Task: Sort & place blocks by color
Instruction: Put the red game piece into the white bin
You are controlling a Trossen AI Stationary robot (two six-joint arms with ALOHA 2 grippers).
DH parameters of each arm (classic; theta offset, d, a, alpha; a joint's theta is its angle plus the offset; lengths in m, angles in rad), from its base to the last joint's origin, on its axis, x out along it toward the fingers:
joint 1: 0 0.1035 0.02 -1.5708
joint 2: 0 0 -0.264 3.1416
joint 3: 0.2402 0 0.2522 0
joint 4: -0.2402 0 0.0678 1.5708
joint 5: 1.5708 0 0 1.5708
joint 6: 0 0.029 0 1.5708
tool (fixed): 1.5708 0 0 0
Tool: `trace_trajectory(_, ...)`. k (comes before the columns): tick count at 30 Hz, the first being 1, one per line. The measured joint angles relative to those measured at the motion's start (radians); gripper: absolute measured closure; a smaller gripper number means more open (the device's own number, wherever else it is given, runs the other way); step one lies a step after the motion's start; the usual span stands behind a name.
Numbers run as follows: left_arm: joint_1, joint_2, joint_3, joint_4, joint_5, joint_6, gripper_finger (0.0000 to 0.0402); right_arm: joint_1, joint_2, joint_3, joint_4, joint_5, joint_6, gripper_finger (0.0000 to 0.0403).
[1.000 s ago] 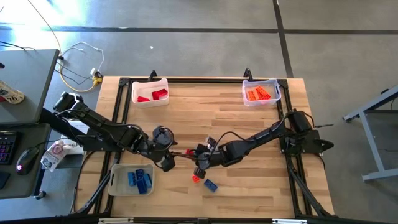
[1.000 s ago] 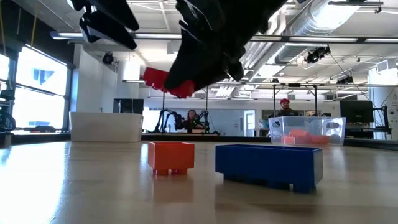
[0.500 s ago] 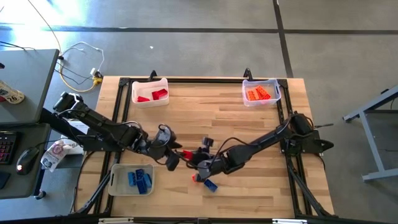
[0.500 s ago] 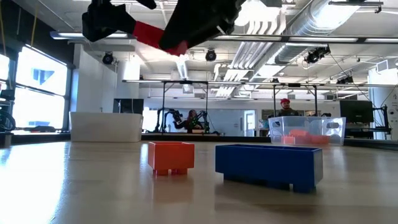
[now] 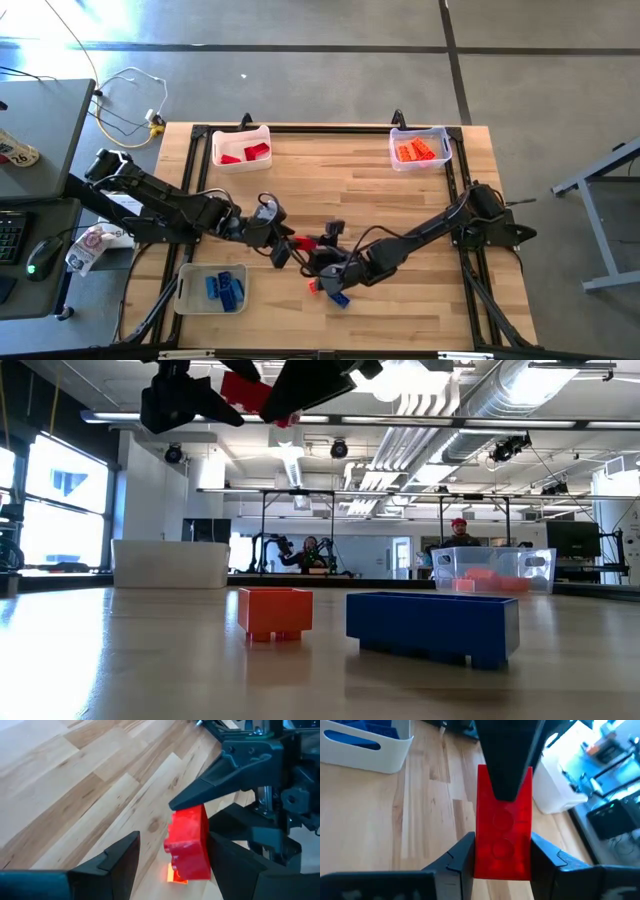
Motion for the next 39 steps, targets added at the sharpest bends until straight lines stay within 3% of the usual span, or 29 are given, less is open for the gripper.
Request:
trace_trajectory(14, 0.008, 0.000, 0.000, 0.052, 0.018, 0.117, 0.0192, -0.002, 0.000, 0.000, 0.115, 0.069, -0.202, 0.0288)
trace_trajectory(27, 0.008, 0.000, 0.000, 0.061, -0.003, 0.225, 0.0319, -0.003, 0.000, 0.000, 0.104, 0.076, -0.211, 0.0272)
trace_trajectory(35, 0.008, 0.000, 0.001, 0.050, -0.016, 0.261, 0.0319, -0.004, 0.000, 0.000, 0.101, 0.071, -0.184, 0.0268)
trace_trajectory(39, 0.008, 0.001, 0.001, 0.040, -0.021, 0.282, 0.0323, -0.010, 0.000, 0.000, 0.105, 0.056, -0.149, 0.0247)
